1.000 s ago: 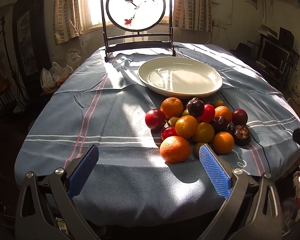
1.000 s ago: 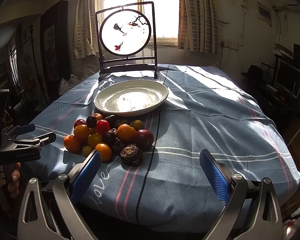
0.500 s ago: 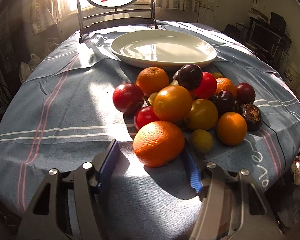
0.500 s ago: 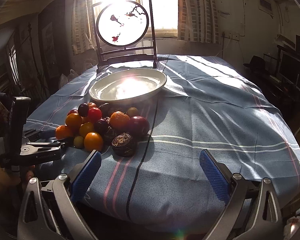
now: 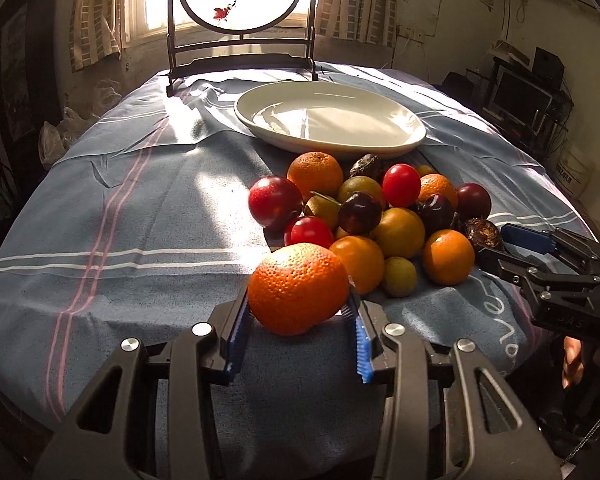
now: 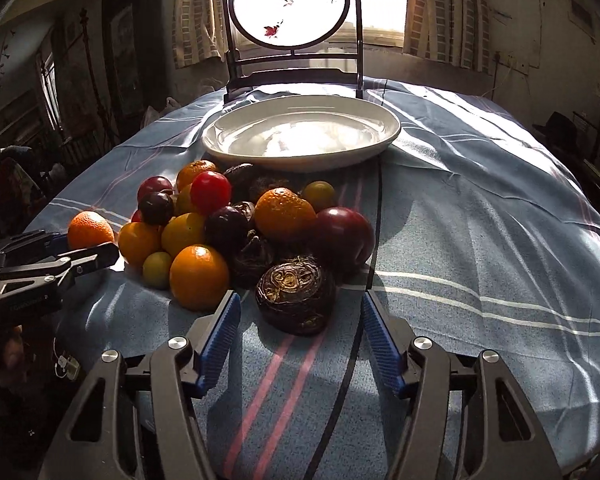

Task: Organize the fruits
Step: 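Grasp a large orange with the left gripper while the right grasps a dark passion fruit, then carry both fruits onto the white plate and open both grippers, then grasp an orange with the left gripper while the right grasps another orange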

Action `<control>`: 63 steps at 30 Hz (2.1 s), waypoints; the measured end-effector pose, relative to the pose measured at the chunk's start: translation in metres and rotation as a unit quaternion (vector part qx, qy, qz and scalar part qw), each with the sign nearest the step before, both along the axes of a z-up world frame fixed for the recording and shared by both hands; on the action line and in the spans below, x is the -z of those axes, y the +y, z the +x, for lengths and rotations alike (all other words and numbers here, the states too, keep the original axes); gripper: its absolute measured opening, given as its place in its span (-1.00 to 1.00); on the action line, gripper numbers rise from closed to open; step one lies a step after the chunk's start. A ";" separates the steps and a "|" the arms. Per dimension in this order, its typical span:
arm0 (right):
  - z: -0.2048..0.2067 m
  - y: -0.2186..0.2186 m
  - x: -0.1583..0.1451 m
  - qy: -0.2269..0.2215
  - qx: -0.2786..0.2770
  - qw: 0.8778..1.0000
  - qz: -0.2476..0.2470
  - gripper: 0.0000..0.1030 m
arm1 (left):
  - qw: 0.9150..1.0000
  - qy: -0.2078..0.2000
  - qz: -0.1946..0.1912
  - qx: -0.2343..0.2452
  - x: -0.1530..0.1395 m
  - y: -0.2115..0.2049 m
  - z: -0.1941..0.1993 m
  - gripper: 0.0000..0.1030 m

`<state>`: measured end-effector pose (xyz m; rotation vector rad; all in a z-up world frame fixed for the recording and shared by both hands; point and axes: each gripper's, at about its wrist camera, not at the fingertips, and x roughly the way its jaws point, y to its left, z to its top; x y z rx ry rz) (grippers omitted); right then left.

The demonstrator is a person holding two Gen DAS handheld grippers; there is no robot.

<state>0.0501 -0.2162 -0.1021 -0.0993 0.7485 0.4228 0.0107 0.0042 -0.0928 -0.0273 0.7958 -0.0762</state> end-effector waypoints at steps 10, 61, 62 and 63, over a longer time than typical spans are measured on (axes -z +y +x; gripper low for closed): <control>-0.005 -0.001 -0.003 -0.010 0.001 1.000 0.010 -0.17 | 1.000 -0.005 -0.013 -0.004 -0.001 0.011 -0.004 -0.20; 0.035 -0.036 -0.062 -0.040 0.025 0.997 0.058 0.32 | 0.998 0.025 0.002 0.056 -0.026 0.014 0.035 0.32; 0.026 -0.041 -0.059 -0.042 0.030 0.997 0.060 0.32 | 0.998 0.029 0.006 0.055 -0.020 0.014 0.027 0.32; 0.020 -0.046 -0.057 -0.042 0.034 0.996 0.064 0.32 | 0.998 0.032 0.010 0.055 -0.015 0.013 0.021 0.32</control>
